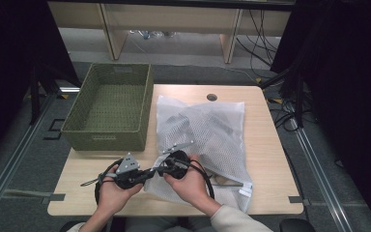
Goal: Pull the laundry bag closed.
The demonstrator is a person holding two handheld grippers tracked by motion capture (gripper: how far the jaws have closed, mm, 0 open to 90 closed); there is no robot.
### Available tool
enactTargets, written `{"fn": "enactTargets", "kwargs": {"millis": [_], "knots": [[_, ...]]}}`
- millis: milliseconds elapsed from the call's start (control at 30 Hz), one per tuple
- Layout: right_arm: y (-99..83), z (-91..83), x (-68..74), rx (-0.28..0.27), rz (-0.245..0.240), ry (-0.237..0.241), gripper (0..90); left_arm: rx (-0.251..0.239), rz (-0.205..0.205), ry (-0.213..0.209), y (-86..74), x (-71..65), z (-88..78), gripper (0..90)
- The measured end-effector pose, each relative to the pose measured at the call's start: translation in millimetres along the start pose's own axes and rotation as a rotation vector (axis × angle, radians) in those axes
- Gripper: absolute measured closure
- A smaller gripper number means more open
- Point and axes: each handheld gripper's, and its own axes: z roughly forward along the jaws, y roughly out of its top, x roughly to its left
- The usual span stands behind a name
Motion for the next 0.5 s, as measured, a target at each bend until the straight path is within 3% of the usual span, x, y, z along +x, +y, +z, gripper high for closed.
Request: {"fn": "enactTargets", "kwargs": {"millis": [133,167,200,300,333,467,500], "knots": [[0.0,0.8,1.7,-0.004,0.011,-0.001,87.1,0.000,0.050,0.023,2.1,-2.5,-1.9,88.1],[0.5,-0.1,2.7,-0.001,0.022,-0.006,87.1,0.012,0.082,0.041,3.0,-2.1,-3.0,88.1],[1.2,-0.6,3.5,0.000,0.017,-0.010,87.1,0.000,0.051,0.050,2.6,-5.9,-2.8,88.1],[1.9,-3.1,3.0,-0.023,-0.027,0.002,87.1,-0.012,0.050,0.053,3.3,-3.9,-4.8,88.2],[1.8,-4.7,3.9,-0.019,0.006,0.012,87.1,-0.002,0.064,0.038,3.7,-1.0,-6.2,88.2],[2.7,-6.9,3.2,-0.024,0.006,0.016,87.1,-0.021,0.063,0.054,4.4,-5.1,-6.1,88.3],[1.8,-5.9,3.4,-0.018,0.026,0.019,87.1,-0.020,0.061,0.052,4.4,-6.1,-6.5,88.3]]}}
